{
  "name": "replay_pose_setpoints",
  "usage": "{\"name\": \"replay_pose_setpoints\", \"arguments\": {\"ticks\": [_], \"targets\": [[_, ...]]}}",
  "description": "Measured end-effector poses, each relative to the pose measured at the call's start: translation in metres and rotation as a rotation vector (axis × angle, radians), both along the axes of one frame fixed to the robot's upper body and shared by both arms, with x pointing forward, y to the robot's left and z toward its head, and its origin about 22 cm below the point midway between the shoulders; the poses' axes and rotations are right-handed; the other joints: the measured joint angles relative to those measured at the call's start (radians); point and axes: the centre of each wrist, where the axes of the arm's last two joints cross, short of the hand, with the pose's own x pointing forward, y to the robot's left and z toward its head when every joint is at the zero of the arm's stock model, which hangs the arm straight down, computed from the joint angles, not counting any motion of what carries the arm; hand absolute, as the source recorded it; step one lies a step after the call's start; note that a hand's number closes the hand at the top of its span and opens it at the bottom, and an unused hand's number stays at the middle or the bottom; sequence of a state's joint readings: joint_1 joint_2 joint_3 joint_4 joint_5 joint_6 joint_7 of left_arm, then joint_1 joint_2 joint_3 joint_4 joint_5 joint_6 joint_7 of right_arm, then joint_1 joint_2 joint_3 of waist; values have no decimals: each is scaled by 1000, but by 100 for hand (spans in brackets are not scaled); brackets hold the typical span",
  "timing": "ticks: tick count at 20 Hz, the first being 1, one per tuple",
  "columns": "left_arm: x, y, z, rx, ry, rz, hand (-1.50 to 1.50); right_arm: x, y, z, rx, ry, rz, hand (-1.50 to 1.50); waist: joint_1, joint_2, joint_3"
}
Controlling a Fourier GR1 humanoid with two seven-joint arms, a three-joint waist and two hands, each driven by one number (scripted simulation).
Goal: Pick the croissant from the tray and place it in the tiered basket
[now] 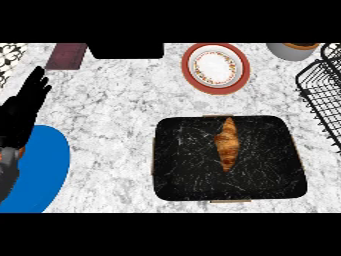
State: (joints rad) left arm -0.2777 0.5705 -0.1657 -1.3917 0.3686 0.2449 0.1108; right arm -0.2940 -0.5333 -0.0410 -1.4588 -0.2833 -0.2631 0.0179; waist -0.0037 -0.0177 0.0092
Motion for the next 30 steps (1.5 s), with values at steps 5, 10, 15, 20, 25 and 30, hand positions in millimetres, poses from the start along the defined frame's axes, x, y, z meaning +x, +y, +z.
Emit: {"name": "replay_pose_setpoints", "arguments": {"ticks": [5, 10, 15, 20, 25, 30], "targets": [[-29, -13, -43, 4, 76, 49, 0, -12, 9, 11, -75, -83, -155, 150, -3, 7, -8], [-57, -19, -83, -28, 179, 111, 0, -26, -12, -10, -15, -67, -560, -150, -42, 5, -28], [-79, -41, -107, -53, 214, 115, 0, -50, 27, -35, 83, -157, -755, -150, -35, 2, -25], [-88, -51, -117, -47, 210, 106, 0, -95, 73, -57, 72, -56, -726, -150, -25, 8, -19], [-89, -57, -117, -46, 199, 92, 0, -126, 87, -76, 0, 216, -611, -150, -9, 16, -20], [-87, -61, -115, -39, 188, 75, 0, -143, 87, -84, -163, 452, -531, -150, 11, 25, -24]]}}
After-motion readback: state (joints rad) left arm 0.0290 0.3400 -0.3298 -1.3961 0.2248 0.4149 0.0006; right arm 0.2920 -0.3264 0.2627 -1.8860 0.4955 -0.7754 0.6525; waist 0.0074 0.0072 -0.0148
